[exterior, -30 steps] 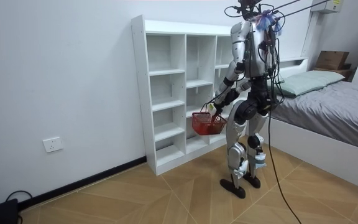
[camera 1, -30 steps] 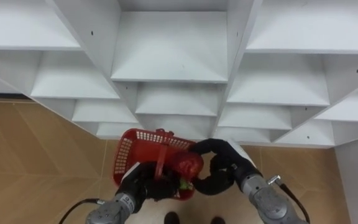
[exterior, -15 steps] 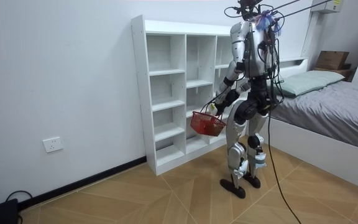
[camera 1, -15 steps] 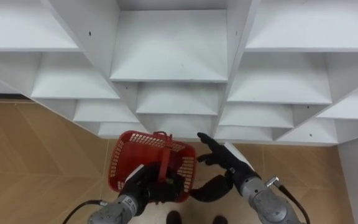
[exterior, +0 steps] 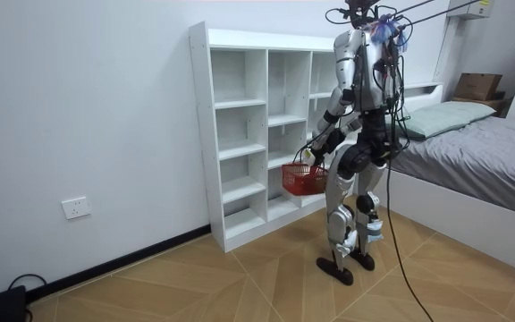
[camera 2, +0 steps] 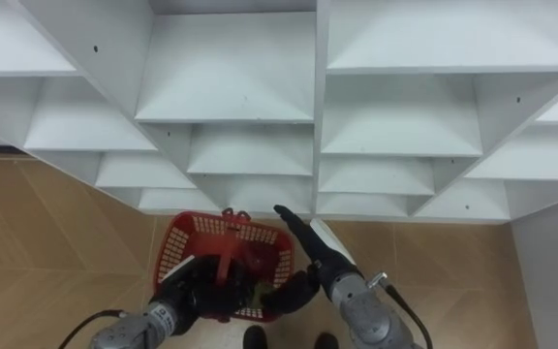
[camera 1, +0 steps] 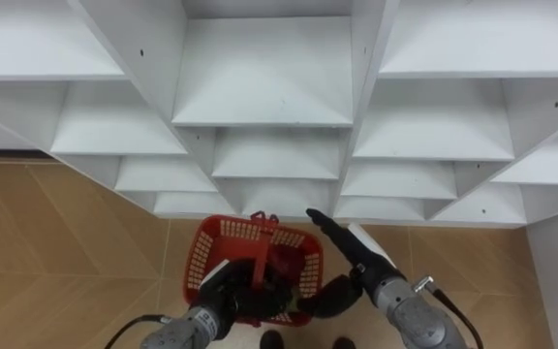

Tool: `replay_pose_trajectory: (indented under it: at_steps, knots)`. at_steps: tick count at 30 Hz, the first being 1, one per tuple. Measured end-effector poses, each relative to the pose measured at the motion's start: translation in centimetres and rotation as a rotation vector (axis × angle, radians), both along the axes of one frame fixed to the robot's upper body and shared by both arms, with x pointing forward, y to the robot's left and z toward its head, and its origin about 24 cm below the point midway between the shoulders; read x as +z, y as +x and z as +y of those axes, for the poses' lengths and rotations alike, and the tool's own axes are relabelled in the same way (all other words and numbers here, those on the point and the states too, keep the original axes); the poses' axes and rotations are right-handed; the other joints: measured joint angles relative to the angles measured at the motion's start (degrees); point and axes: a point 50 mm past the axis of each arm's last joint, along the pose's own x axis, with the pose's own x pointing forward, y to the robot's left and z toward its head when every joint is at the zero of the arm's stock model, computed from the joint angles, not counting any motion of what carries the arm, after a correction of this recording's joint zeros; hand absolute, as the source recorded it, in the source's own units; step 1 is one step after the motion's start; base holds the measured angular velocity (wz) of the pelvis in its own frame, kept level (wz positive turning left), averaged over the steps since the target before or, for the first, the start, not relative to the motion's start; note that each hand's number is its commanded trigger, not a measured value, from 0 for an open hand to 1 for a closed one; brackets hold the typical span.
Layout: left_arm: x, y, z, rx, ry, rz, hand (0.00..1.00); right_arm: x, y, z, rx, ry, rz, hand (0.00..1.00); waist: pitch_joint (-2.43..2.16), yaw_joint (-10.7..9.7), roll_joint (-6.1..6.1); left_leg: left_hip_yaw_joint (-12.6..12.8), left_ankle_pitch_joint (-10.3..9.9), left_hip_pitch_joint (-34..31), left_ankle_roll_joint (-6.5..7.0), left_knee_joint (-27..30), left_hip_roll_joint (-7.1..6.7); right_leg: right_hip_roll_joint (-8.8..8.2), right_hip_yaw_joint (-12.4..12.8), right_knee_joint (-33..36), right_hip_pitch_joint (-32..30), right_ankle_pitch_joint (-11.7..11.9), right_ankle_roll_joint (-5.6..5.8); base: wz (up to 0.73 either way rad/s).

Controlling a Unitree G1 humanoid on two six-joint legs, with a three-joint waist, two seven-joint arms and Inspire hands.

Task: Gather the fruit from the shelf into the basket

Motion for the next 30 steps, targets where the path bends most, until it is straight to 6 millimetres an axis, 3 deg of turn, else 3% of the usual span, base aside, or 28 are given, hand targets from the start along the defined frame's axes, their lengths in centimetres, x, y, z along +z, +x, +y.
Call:
replay_pose_trajectory:
  at_steps: [9,21,24,30]
  knots:
    - [-0.4,-0.2,1.8,0.029,0.066,0.013,1.00,-1.3,-1.0,-1.3,-0.056,-0.028,0.055,0.00,0.00,-0.4,-1.30,-0.2,0.0,2.8,-0.02,-0.3,-0.02,0.15,-0.3,-2.0,3.6,0.1,0.07,0.01]
    - [-2.2,-3.0,4.9,0.102,0.149,0.116,1.00,-3.8,-3.4,-3.7,-0.146,-0.115,0.157,0.00,0.11,-0.1,-1.77,-0.1,-0.1,9.2,-0.09,-3.1,-0.24,0.31,-0.6,-4.1,9.8,0.2,0.36,0.00]
    - [-2.5,-3.8,5.2,0.113,0.152,0.135,1.00,-3.4,-3.4,-3.7,-0.140,-0.110,0.142,0.00,0.10,0.1,-2.41,0.1,-0.1,10.6,-0.13,-3.7,-0.33,0.27,-0.3,-4.1,10.8,0.0,0.41,-0.03]
    - [-2.9,-5.6,6.7,0.193,0.162,0.171,1.00,-2.0,-3.4,-4.0,-0.164,-0.067,0.067,0.00,-0.50,-0.2,-4.55,-0.2,-0.3,15.4,-0.36,-5.2,-0.60,0.32,-0.5,-6.1,15.6,-0.6,0.66,0.01]
